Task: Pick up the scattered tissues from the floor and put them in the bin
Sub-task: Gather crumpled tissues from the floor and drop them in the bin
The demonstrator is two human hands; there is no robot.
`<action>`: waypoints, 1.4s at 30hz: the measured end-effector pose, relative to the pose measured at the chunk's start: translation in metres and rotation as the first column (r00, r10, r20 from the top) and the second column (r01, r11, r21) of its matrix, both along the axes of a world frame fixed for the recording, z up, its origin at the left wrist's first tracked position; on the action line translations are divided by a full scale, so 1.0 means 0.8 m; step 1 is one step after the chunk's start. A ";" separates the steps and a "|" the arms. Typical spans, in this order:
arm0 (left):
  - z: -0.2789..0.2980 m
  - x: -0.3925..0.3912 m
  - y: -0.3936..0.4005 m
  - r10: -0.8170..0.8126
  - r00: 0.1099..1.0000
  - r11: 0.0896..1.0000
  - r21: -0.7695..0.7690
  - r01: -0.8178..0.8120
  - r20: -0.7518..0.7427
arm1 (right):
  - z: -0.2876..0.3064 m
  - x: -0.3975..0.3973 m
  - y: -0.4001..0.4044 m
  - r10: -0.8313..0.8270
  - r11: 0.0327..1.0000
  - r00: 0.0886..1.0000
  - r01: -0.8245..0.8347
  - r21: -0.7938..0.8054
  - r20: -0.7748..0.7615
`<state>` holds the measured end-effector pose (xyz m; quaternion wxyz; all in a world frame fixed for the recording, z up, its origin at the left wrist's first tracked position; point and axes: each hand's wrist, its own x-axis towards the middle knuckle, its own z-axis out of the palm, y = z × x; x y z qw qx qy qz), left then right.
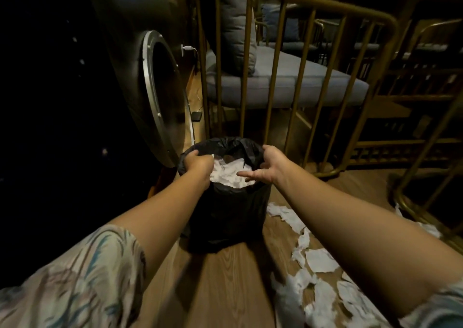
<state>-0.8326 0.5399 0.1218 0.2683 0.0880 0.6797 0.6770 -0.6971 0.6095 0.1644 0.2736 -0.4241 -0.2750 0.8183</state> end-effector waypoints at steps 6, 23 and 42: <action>-0.022 0.055 -0.008 0.037 0.972 0.999 0.036 -0.029 -0.230 | -0.036 0.035 -0.003 0.108 0.985 0.992 -0.115 0.132 0.061; -0.229 0.325 -0.081 -0.500 0.810 0.866 -0.171 0.470 -0.307 | -0.254 0.323 -0.106 -0.290 0.894 0.795 0.028 0.447 0.532; -0.355 0.401 -0.233 -0.810 -0.382 0.178 -0.807 0.563 -0.445 | -0.332 0.509 -0.390 -0.388 0.726 0.459 -0.383 0.572 0.800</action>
